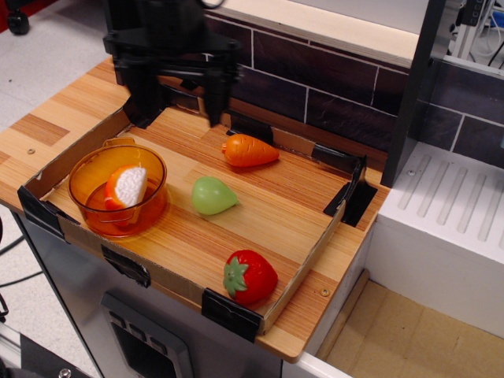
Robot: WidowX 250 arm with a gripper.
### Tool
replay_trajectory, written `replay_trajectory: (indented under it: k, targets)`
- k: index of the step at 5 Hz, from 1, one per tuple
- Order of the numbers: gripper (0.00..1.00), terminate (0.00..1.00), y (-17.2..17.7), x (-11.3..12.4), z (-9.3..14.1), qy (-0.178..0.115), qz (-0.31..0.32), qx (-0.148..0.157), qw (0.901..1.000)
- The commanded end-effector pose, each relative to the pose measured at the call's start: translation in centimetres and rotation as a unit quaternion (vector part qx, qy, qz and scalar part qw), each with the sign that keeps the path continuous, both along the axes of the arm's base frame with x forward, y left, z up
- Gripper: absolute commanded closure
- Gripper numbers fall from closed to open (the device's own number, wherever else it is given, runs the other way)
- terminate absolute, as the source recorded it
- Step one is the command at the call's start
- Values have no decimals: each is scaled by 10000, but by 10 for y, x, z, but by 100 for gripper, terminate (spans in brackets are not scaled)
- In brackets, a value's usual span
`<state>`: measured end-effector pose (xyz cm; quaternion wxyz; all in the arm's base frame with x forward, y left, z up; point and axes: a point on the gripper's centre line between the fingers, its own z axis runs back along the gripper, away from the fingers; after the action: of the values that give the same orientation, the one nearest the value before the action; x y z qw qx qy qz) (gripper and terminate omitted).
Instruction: Take sushi out of pot
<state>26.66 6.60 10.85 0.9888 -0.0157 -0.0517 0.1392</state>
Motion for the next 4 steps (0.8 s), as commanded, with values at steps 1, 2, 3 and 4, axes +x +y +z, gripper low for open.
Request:
replay_trajectory:
  k: [1,2,3,4]
  targets:
    - [0,0,35,-30,-2,-27,-84,206,9997]
    - [0,0,57,-35,-20,115,-109,65,9999]
    - [0,0,61,-35,-41,201,-77,-72,9997]
    - [0,0,60,-32,-55,276,-41,-128,9995]
